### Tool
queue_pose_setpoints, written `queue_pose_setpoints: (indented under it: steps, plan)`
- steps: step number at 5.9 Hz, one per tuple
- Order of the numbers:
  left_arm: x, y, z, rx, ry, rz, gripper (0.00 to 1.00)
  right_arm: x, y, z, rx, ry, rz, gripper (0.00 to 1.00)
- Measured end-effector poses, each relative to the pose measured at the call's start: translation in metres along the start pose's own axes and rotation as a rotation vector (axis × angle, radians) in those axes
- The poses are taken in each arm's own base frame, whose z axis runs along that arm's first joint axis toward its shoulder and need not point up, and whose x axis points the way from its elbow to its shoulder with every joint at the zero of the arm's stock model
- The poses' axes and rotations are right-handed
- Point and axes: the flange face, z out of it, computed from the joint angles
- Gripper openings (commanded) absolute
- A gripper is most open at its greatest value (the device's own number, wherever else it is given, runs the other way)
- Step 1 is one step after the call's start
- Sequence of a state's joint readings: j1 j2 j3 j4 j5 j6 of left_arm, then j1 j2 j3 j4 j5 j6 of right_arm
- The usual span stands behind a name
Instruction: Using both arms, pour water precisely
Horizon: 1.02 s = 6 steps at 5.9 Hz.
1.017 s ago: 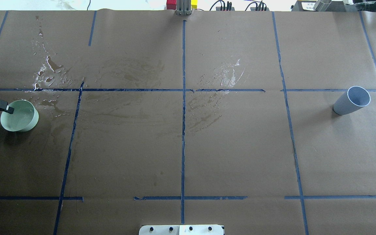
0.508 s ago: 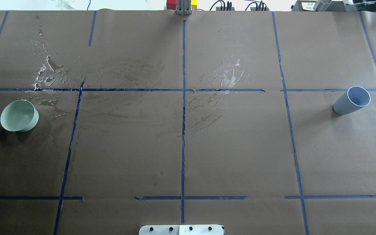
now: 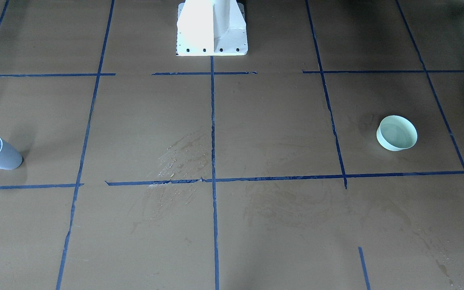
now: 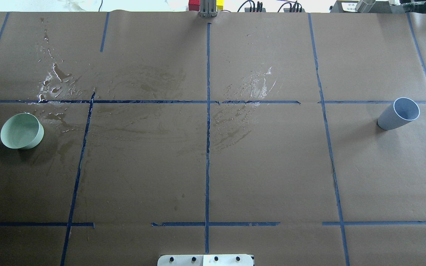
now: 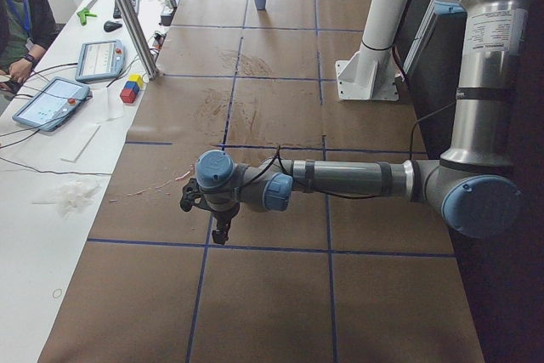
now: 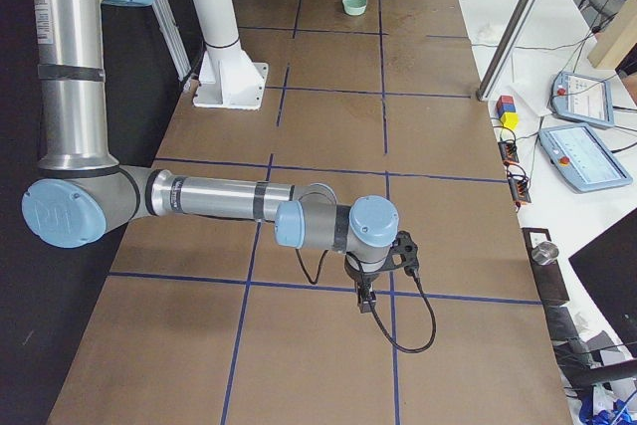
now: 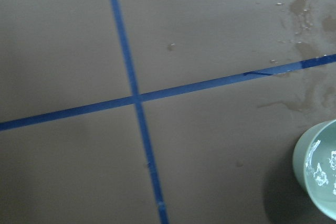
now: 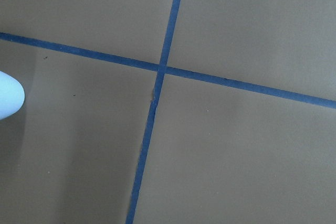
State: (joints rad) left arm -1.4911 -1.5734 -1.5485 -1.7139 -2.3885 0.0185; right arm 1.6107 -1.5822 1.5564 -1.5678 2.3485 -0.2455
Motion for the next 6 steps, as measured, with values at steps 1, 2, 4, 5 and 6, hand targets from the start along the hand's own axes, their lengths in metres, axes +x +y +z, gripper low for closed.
queue_pose_setpoints:
  steps: [1,2,4,5,6]
  plan:
    - [-0.011,0.008,-0.003,-0.008,-0.002,-0.023,1.0,0.001,0.001,0.001,-0.001,0.0,0.002,1.0]
    - [-0.015,0.011,-0.005,-0.011,-0.003,-0.031,1.0,0.001,0.001,0.001,-0.002,0.0,0.002,1.0]
    - [-0.026,0.018,-0.007,-0.042,-0.003,-0.04,1.0,0.0,0.002,0.001,-0.001,-0.001,0.002,1.0]
    - [-0.029,0.02,-0.01,-0.043,-0.004,-0.049,1.0,0.001,0.002,0.001,-0.001,-0.002,0.002,1.0]
    - [-0.029,0.021,-0.013,-0.036,-0.007,-0.046,1.0,0.0,0.002,0.001,-0.001,-0.002,0.001,1.0]
